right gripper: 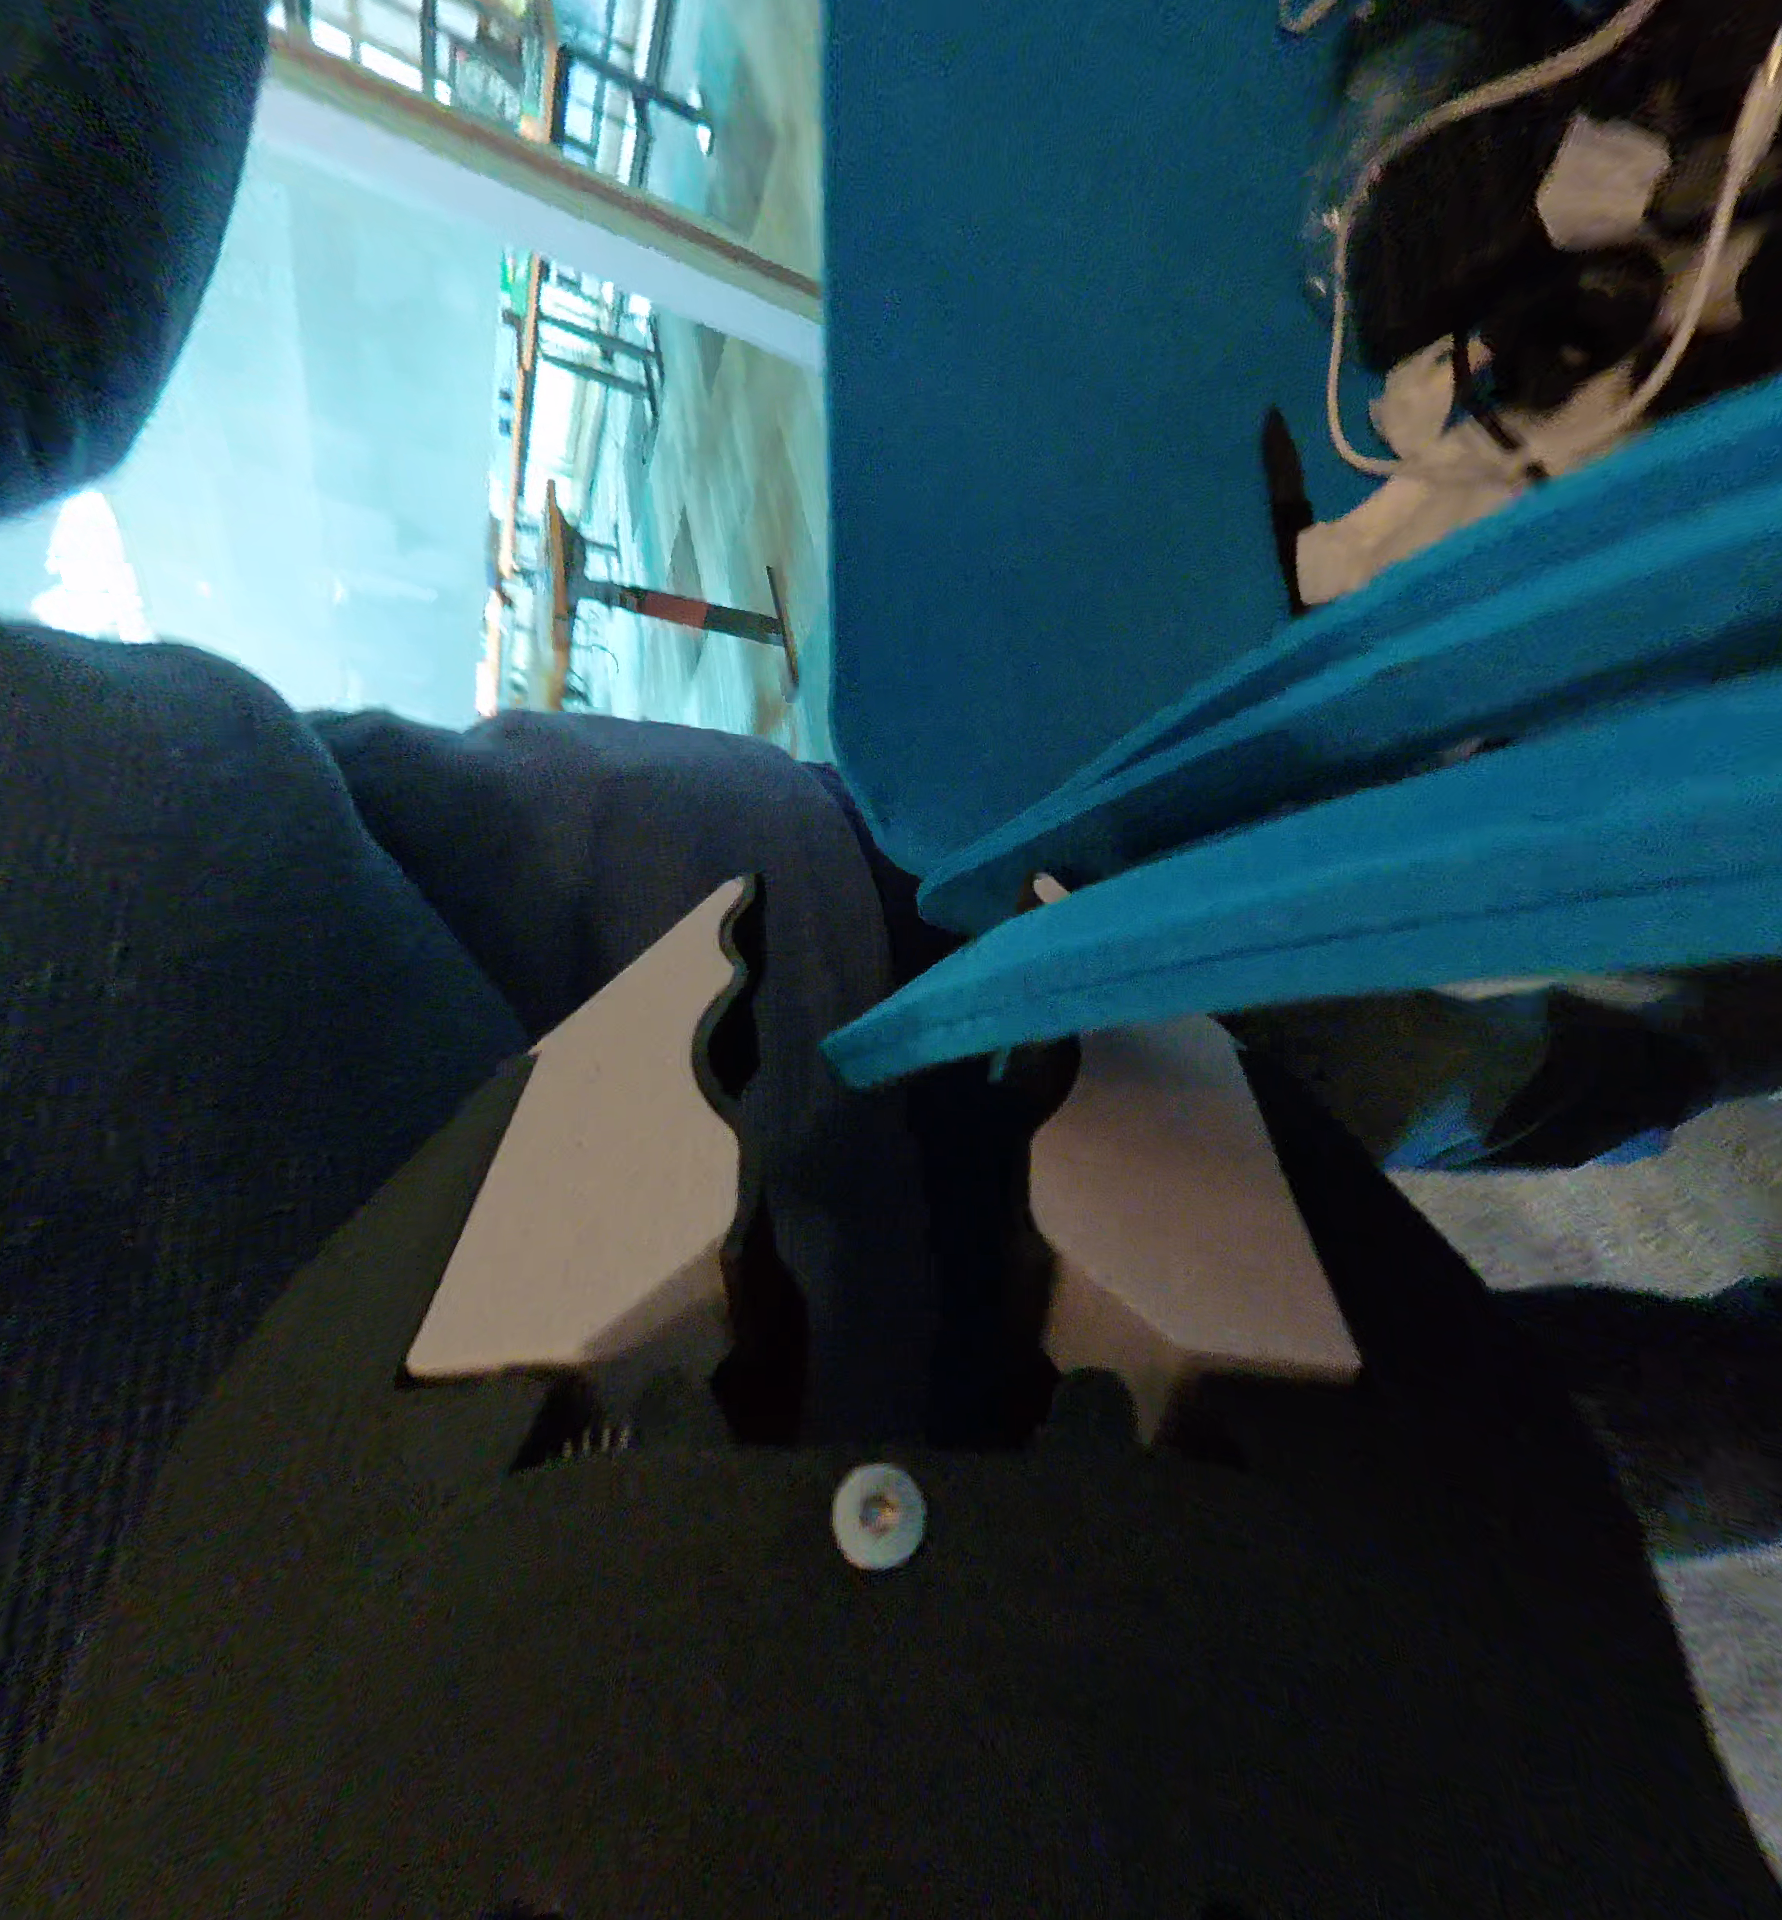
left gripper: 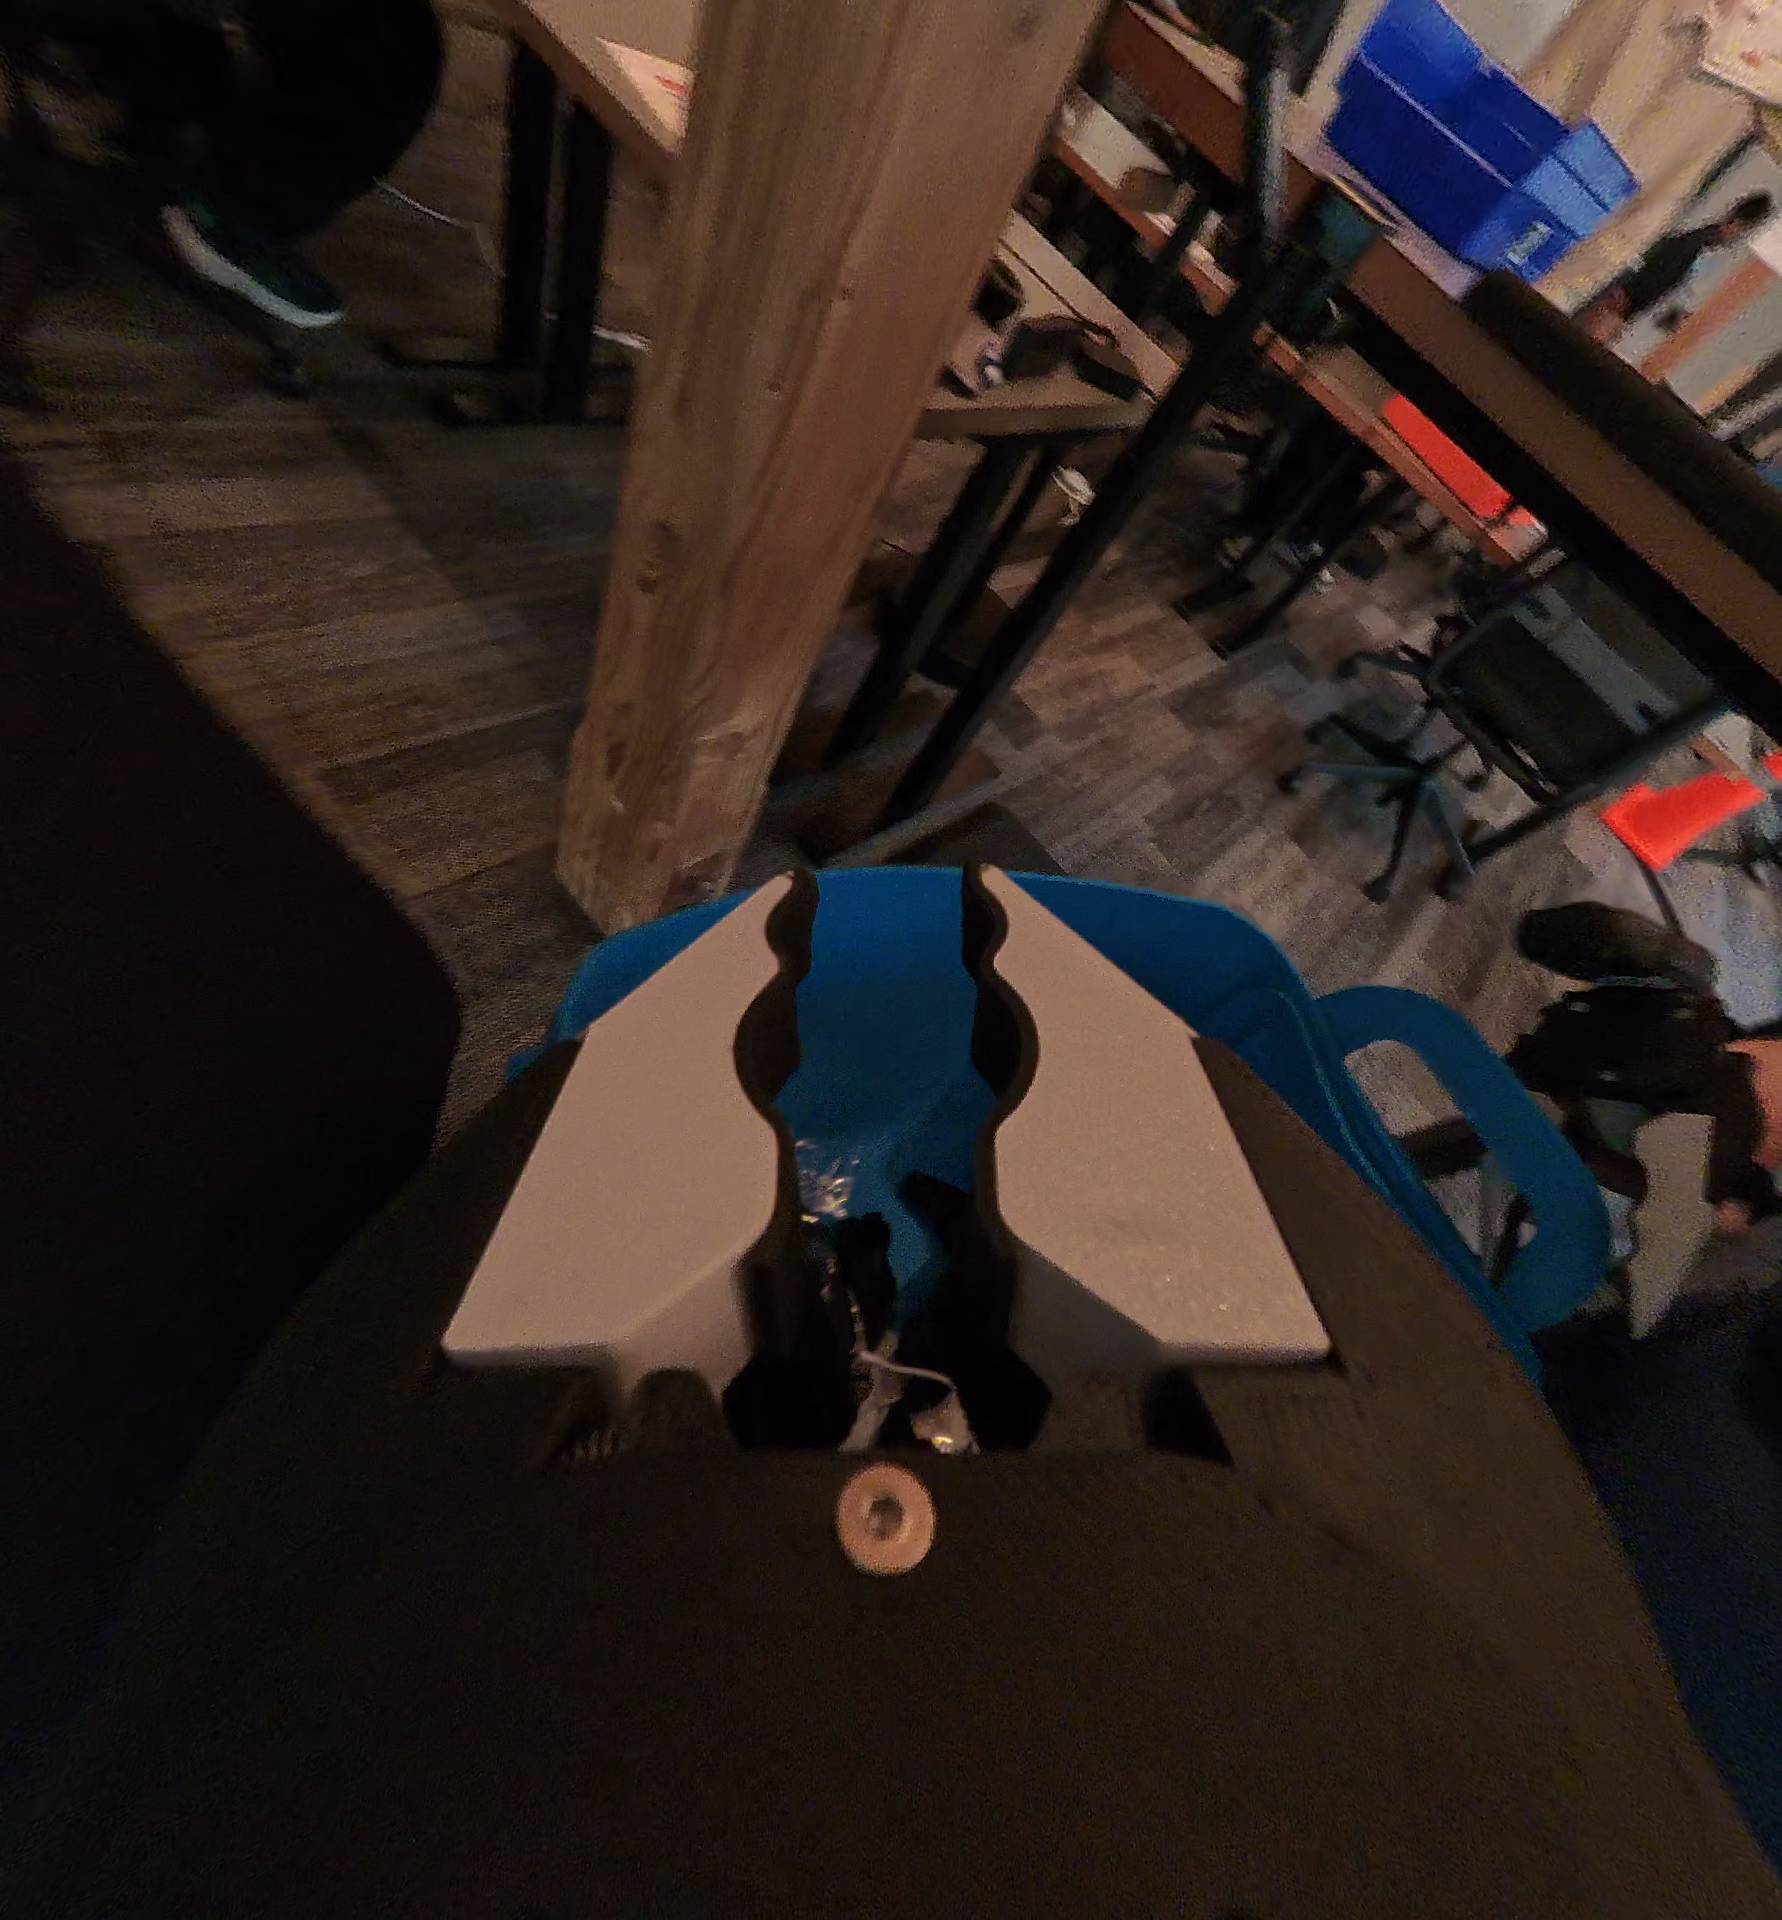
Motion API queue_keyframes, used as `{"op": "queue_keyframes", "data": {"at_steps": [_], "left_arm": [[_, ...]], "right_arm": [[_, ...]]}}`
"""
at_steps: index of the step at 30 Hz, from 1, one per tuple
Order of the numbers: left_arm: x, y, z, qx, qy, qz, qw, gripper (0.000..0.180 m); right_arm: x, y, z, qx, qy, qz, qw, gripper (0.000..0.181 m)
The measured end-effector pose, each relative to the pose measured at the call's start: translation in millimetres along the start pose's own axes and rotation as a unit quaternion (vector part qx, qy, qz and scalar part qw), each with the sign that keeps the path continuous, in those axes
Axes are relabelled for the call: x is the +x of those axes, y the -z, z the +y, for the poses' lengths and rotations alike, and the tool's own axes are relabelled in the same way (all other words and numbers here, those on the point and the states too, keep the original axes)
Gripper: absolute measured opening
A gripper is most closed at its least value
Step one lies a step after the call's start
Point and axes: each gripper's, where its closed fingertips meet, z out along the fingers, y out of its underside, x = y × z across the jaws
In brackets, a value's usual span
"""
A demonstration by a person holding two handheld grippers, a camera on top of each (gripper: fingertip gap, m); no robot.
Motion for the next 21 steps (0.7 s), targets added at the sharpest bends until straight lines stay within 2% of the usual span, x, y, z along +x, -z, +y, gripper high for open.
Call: {"op": "queue_keyframes", "data": {"at_steps": [1,3,5,8,10,11,12,15,16,18,21], "left_arm": [[11,-16,-5,-0.017,-0.01,0.006,1.0,0.026],[38,-54,-10,-0.039,-0.024,0.045,0.998,0.026],[62,-91,-8,-0.056,-0.019,0.088,0.994,0.025],[97,-137,8,-0.095,-0.02,0.138,0.986,0.024],[122,-155,18,-0.112,-0.019,0.172,0.979,0.023],[132,-162,22,-0.116,-0.017,0.186,0.976,0.022],[142,-167,25,-0.118,-0.011,0.199,0.973,0.023],[168,-179,33,-0.134,-0.021,0.226,0.965,0.022],[176,-182,32,-0.134,-0.026,0.233,0.963,0.022],[192,-189,24,-0.131,-0.046,0.244,0.96,0.022],[224,-203,-6,-0.1,-0.076,0.275,0.953,0.012]], "right_arm": [[3,1,-2,0.01,-0.041,-0.011,0.999,0.041],[-3,7,-27,0.091,-0.118,-0.105,0.983,0.056],[1,15,-43,0.14,-0.184,-0.185,0.955,0.054],[13,42,-64,0.245,-0.225,-0.228,0.915,0.066],[15,67,-63,0.314,-0.22,-0.278,0.881,0.052],[30,64,-51,0.317,-0.227,-0.249,0.886,0.07],[48,59,-38,0.32,-0.232,-0.205,0.895,0.074],[72,89,-23,0.408,-0.235,-0.16,0.867,0.075],[72,95,-16,0.407,-0.216,-0.125,0.879,0.074],[66,112,-4,0.386,-0.162,-0.036,0.908,0.061],[19,171,-10,0.411,-0.053,0.02,0.91,0.018]]}}
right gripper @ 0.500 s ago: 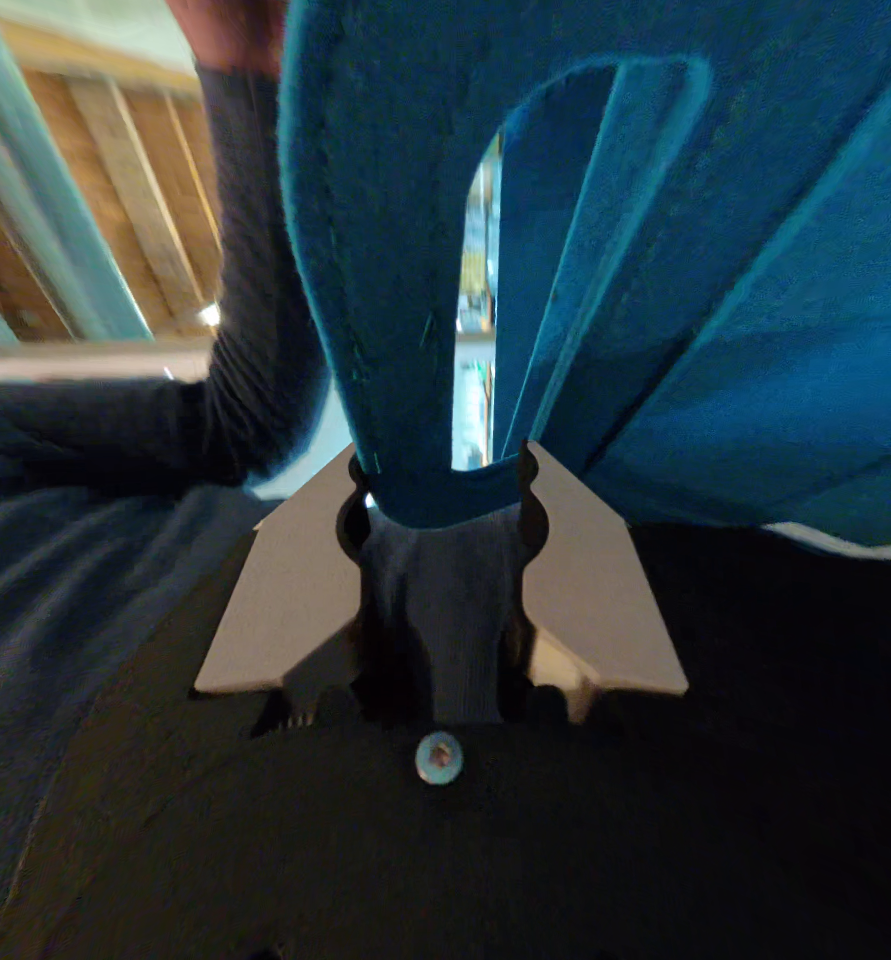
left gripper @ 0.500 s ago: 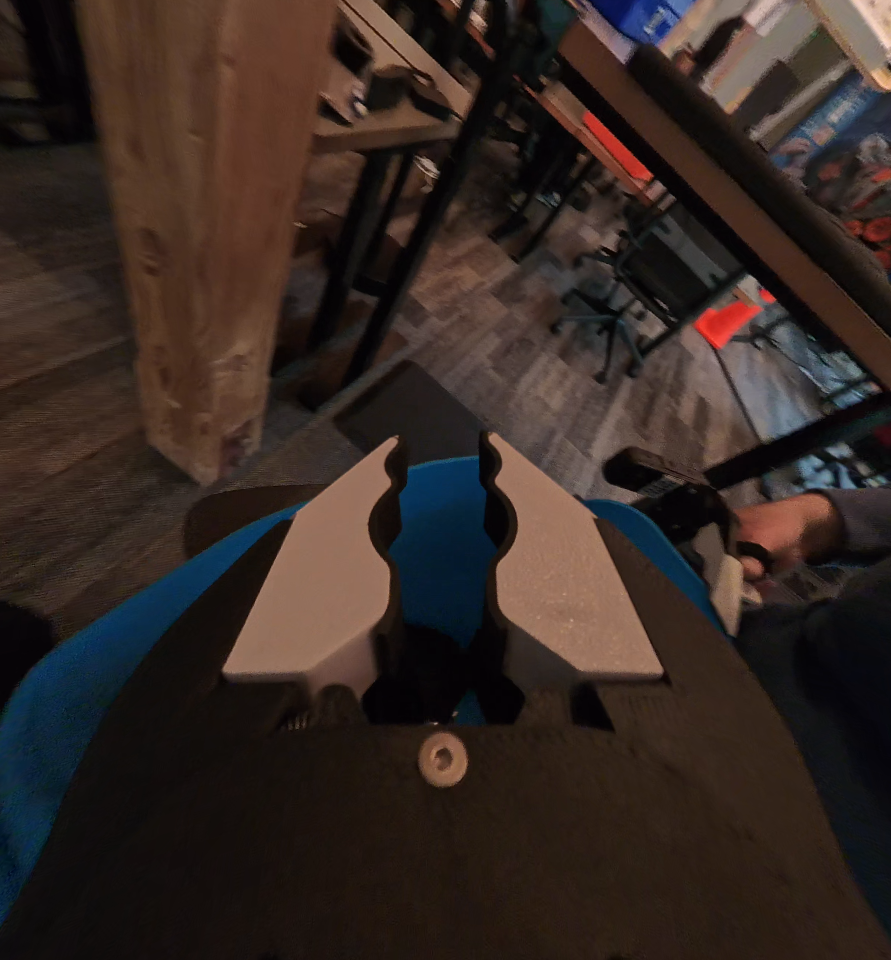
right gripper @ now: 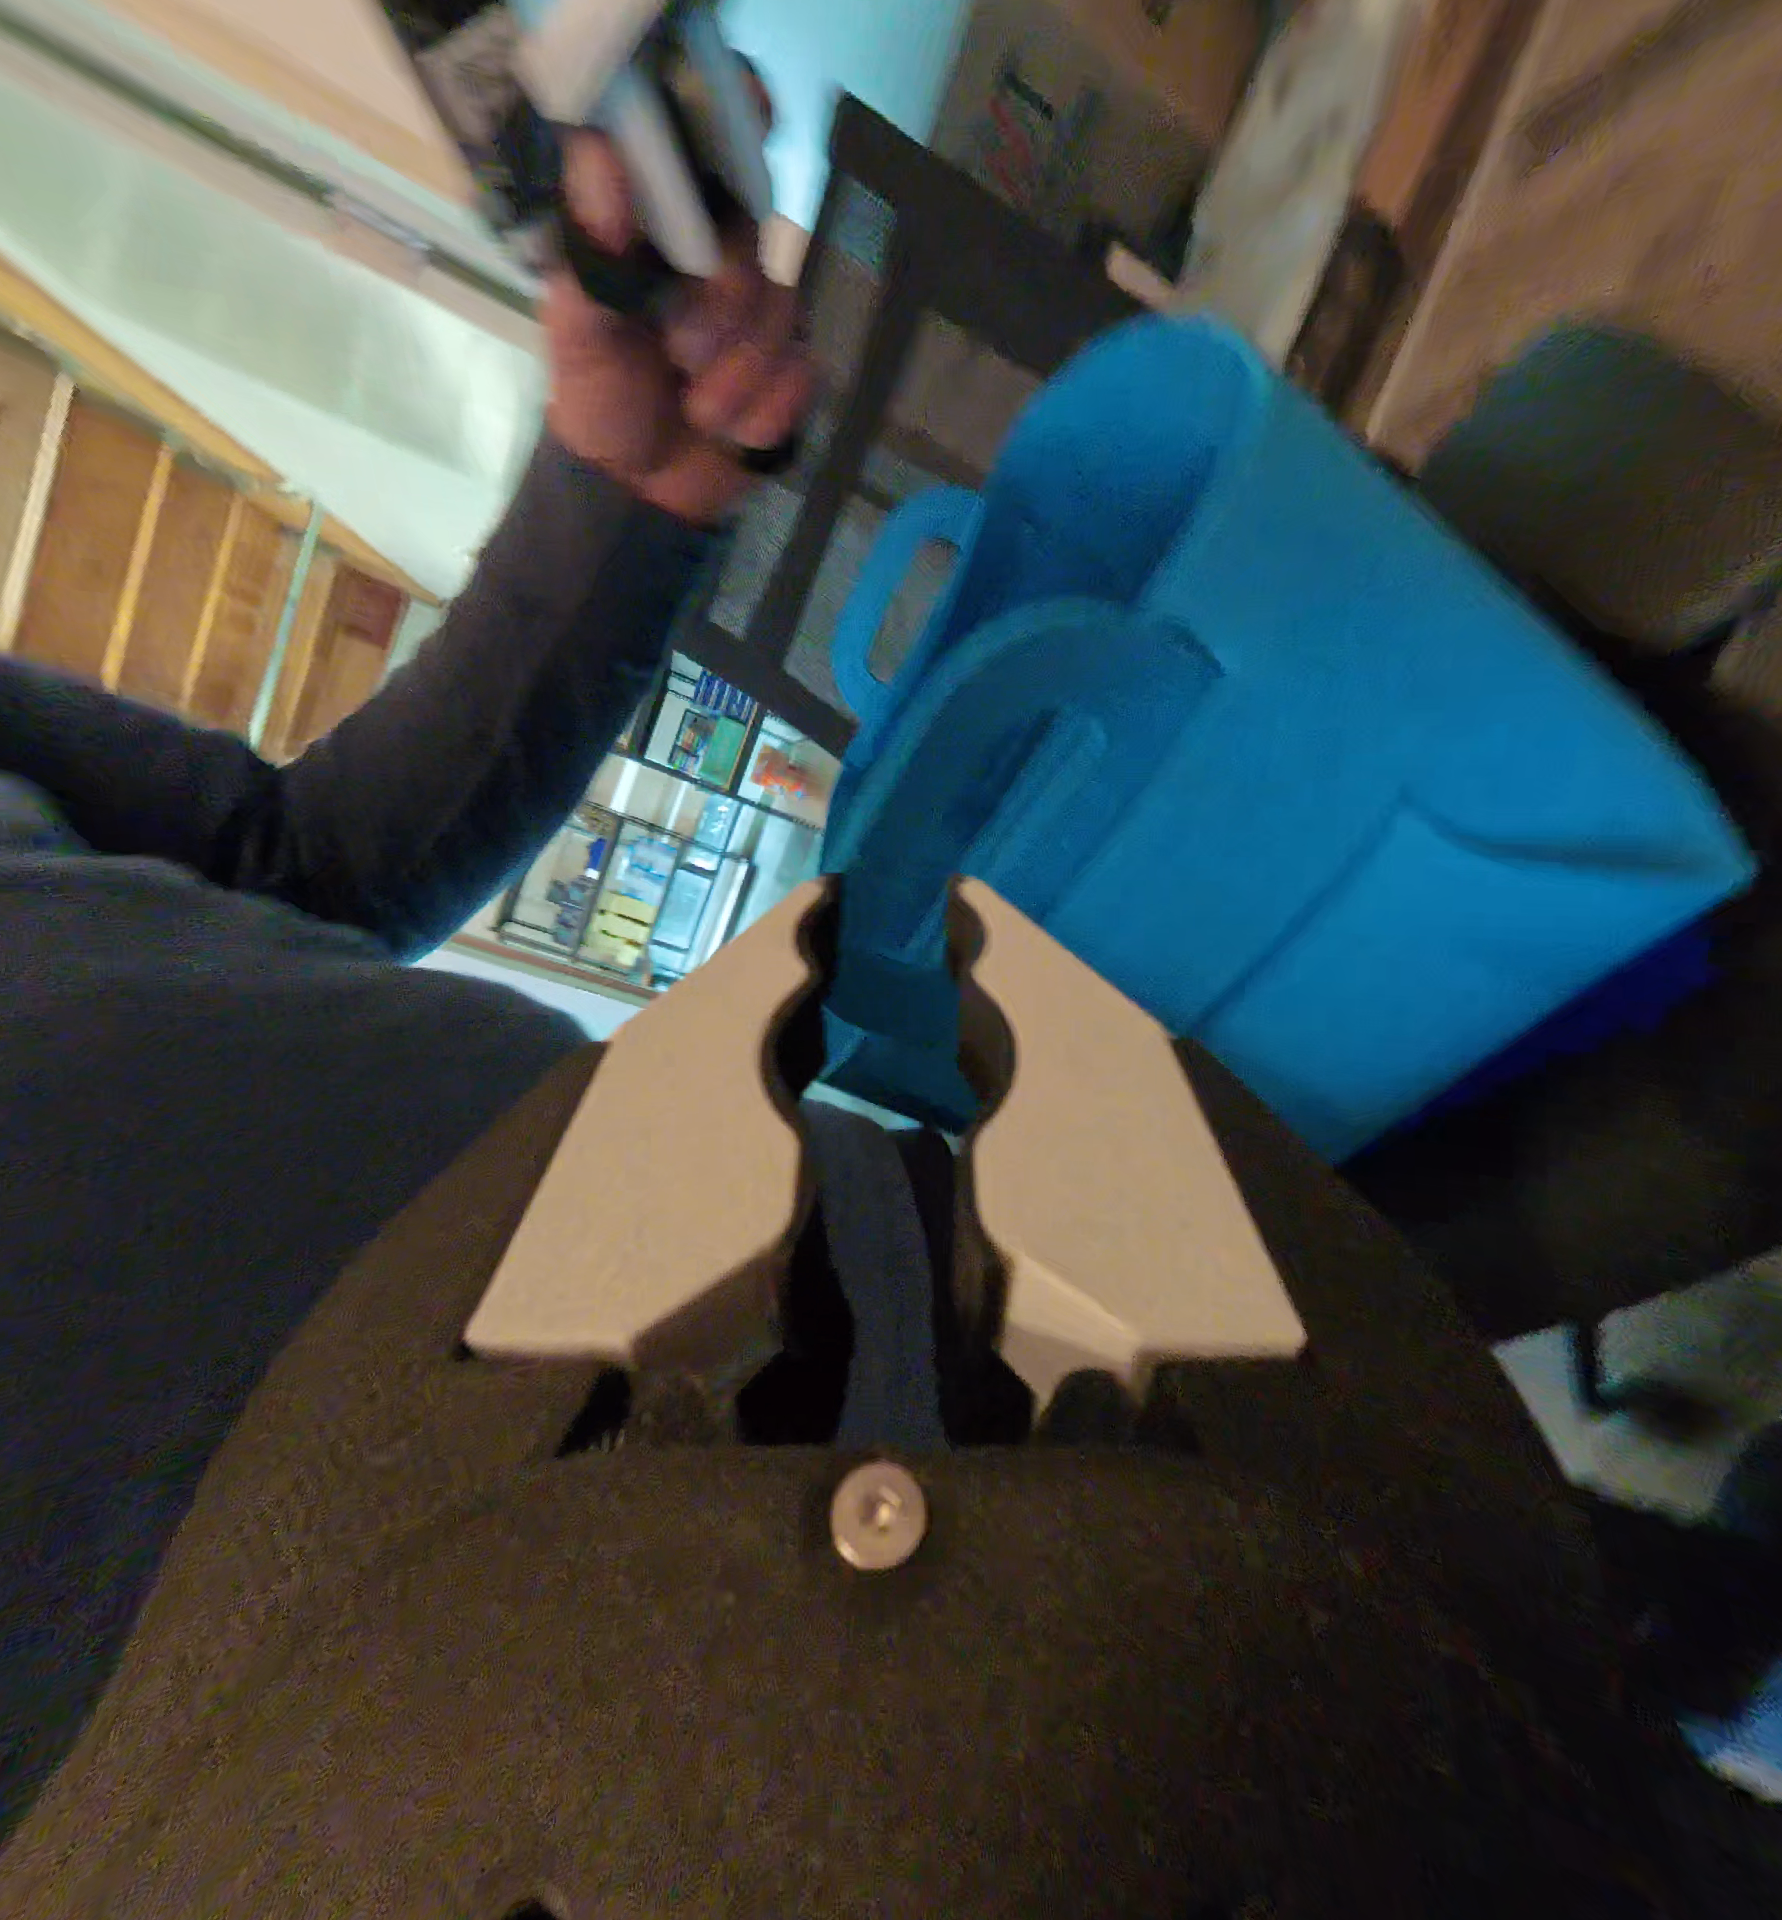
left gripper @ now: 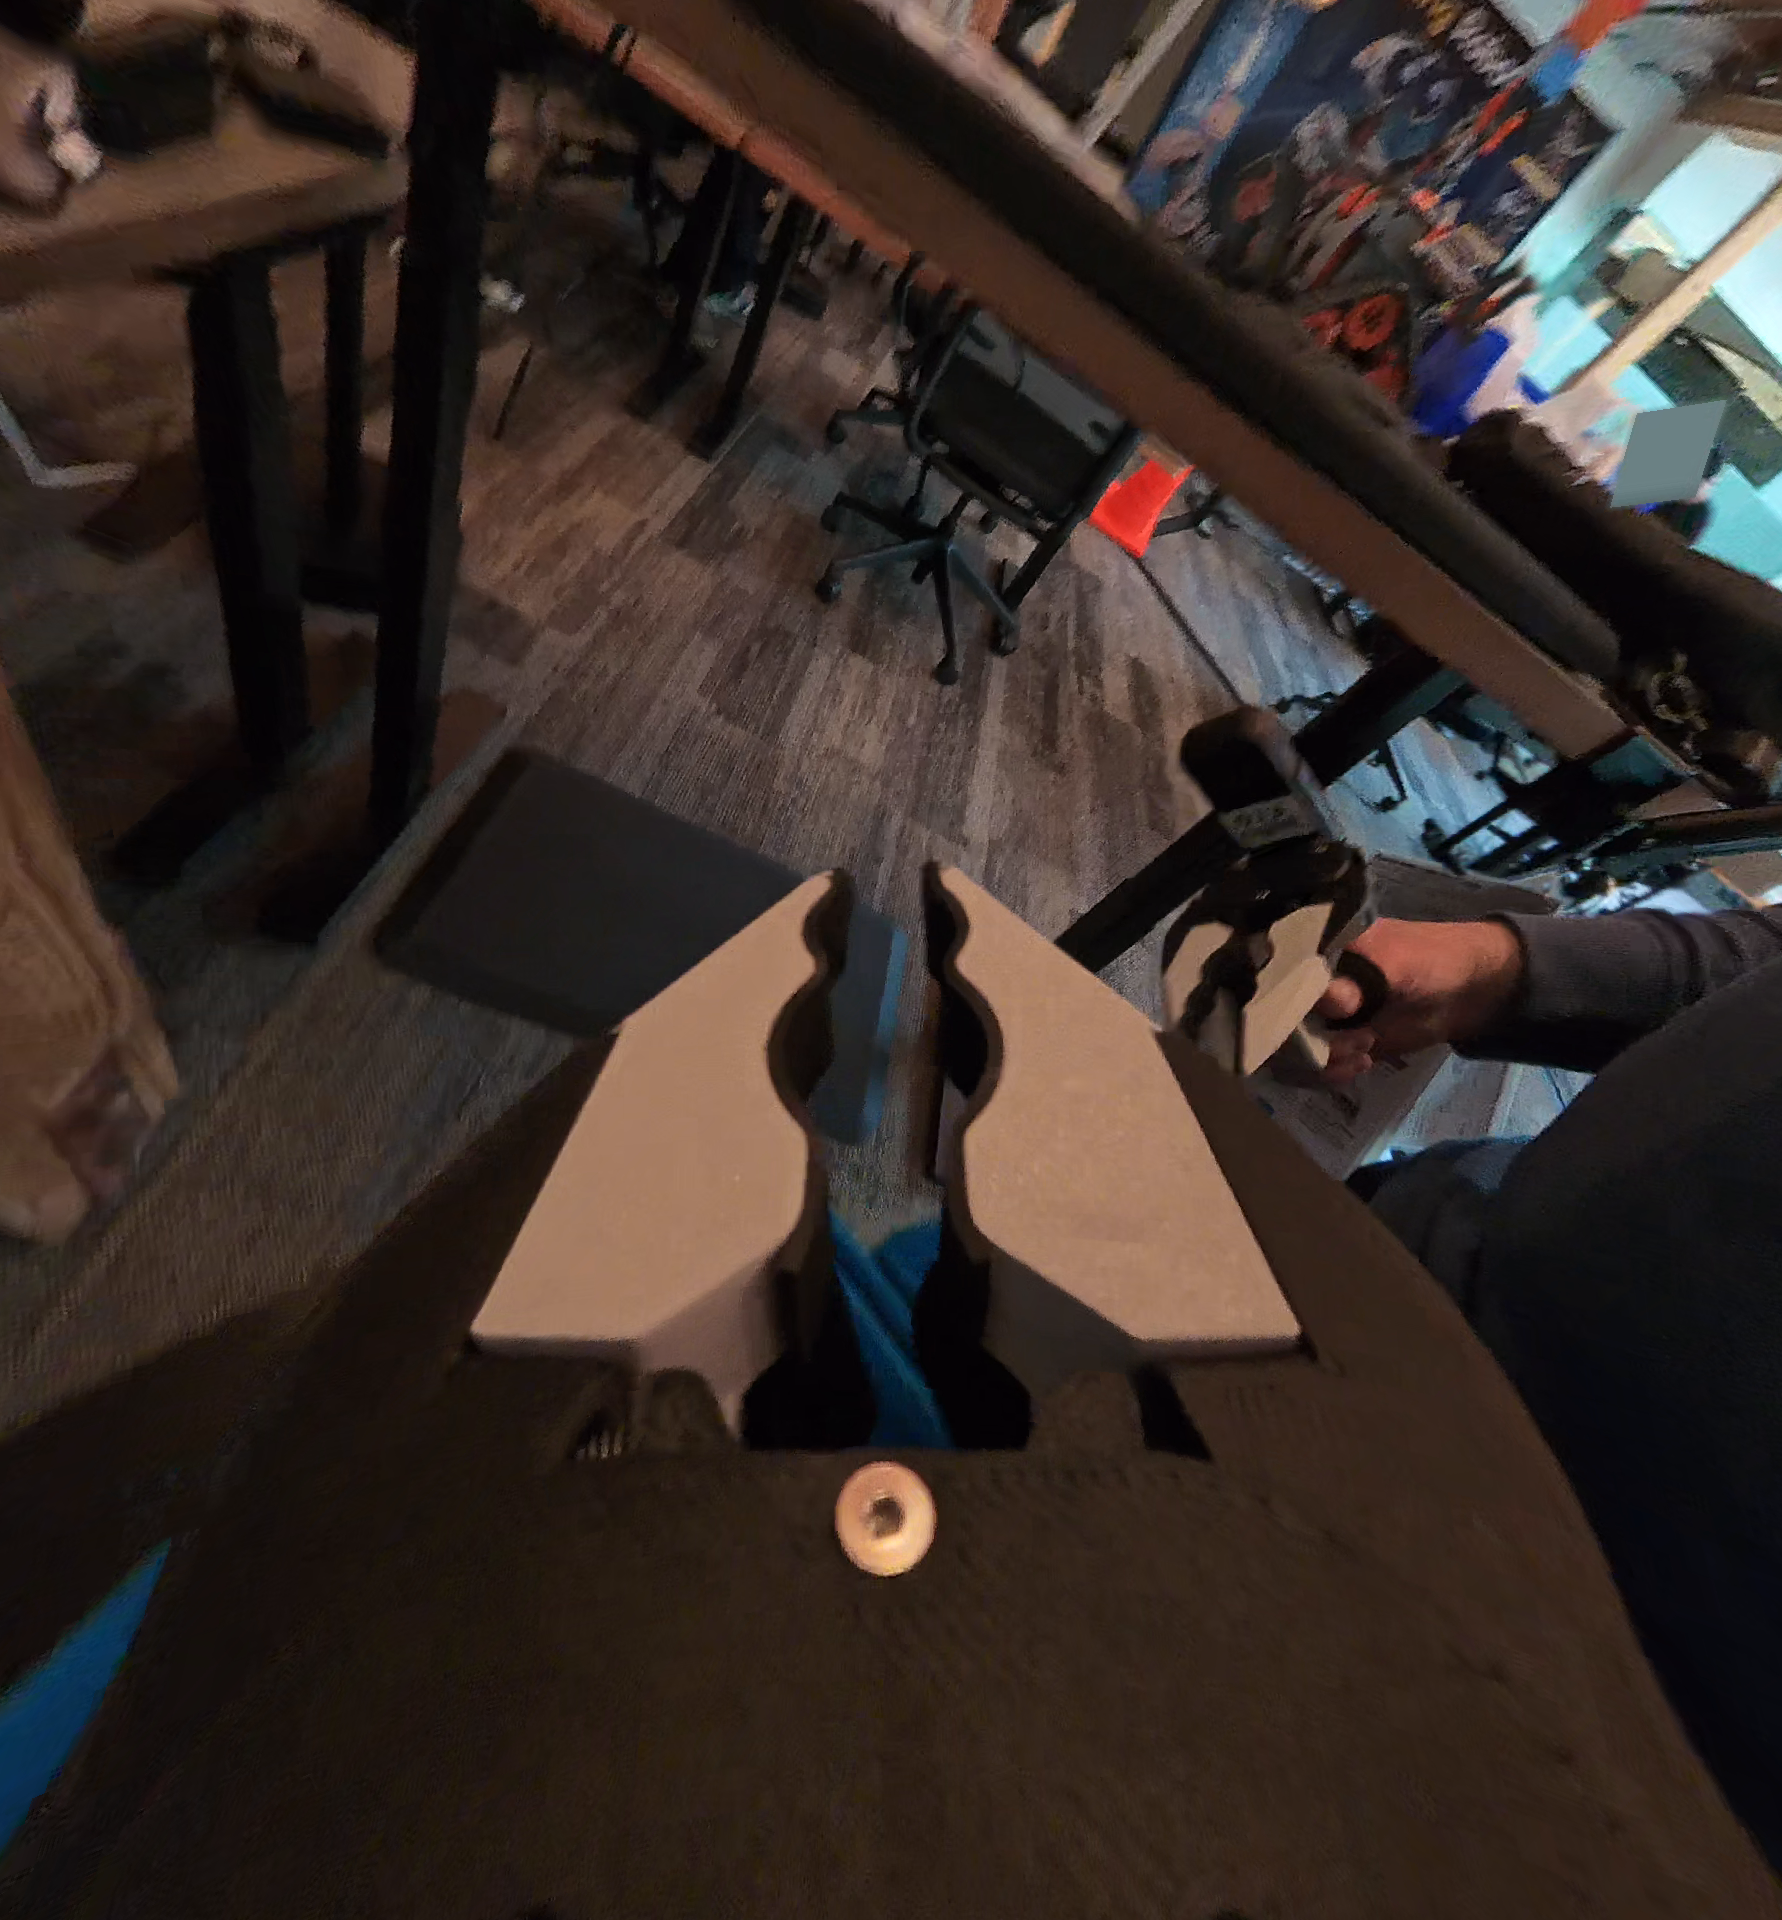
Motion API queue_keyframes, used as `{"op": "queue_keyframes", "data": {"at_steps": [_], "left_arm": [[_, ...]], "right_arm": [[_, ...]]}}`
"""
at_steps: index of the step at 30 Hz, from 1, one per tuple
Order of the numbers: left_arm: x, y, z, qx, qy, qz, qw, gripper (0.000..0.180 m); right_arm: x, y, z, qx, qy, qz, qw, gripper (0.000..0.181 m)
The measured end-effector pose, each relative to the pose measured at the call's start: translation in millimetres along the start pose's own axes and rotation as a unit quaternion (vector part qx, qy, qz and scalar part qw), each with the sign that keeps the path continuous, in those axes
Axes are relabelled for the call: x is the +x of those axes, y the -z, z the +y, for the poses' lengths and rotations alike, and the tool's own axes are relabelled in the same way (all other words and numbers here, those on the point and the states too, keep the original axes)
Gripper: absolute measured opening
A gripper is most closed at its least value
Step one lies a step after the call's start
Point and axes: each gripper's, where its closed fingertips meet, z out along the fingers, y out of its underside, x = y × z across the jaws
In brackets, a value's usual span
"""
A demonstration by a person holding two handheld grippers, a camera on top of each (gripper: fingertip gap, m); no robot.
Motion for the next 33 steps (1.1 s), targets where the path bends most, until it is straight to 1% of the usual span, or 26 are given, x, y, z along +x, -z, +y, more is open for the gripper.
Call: {"op": "queue_keyframes", "data": {"at_steps": [1,2,6,9,12,14,17,19,21,22,23,24,25,26,27,30,31,33], "left_arm": [[7,-9,-15,0.007,-0.019,0.009,1.0,0.003],[15,-19,-30,0.012,-0.039,0.019,0.999,0.0],[58,-73,-97,0.031,-0.117,0.075,0.99,0.0],[96,-119,-148,0.047,-0.167,0.12,0.977,0.0],[138,-170,-189,0.054,-0.204,0.164,0.964,0.0],[164,-205,-209,0.061,-0.219,0.193,0.955,0.001],[198,-257,-226,0.06,-0.227,0.229,0.945,0.005],[219,-290,-230,0.053,-0.226,0.253,0.939,0.01],[238,-321,-230,0.043,-0.226,0.275,0.934,0.014],[245,-336,-229,0.038,-0.226,0.282,0.932,0.015],[252,-349,-229,0.033,-0.226,0.289,0.93,0.015],[259,-362,-228,0.028,-0.225,0.296,0.928,0.015],[264,-376,-226,0.021,-0.225,0.301,0.927,0.015],[267,-389,-225,0.014,-0.224,0.301,0.927,0.016],[270,-401,-225,0.008,-0.223,0.304,0.926,0.017],[278,-437,-225,-0.007,-0.222,0.306,0.926,0.017],[280,-447,-226,-0.01,-0.222,0.308,0.925,0.017],[286,-464,-225,-0.017,-0.226,0.31,0.923,0.018]], "right_arm": [[-24,12,-17,0.01,0.042,-0.009,0.999,0.003],[-51,24,-34,0.014,0.088,-0.024,0.996,0.0],[-140,71,-104,0.022,0.257,0.0,0.966,0.0],[-198,122,-163,0.043,0.359,0.028,0.932,0.0],[-255,196,-218,0.07,0.462,0.07,0.882,0.005],[-286,257,-245,0.077,0.519,0.127,0.842,0.018],[-328,369,-264,0.095,0.573,0.211,0.786,0.022],[-338,458,-275,0.125,0.573,0.311,0.748,0.025],[-339,553,-281,0.164,0.537,0.414,0.716,0.03],[-338,599,-281,0.19,0.511,0.466,0.697,0.039],[-335,647,-282,0.221,0.482,0.522,0.669,0.051],[-328,689,-279,0.243,0.452,0.563,0.648,0.067],[-317,725,-276,0.256,0.422,0.592,0.636,0.07],[-302,758,-274,0.267,0.387,0.62,0.629,0.077],[-282,779,-273,0.258,0.356,0.636,0.634,0.09],[-222,823,-274,0.222,0.302,0.659,0.652,0.101],[-205,830,-276,0.214,0.29,0.652,0.667,0.101],[-175,843,-279,0.197,0.266,0.649,0.685,0.106]]}}
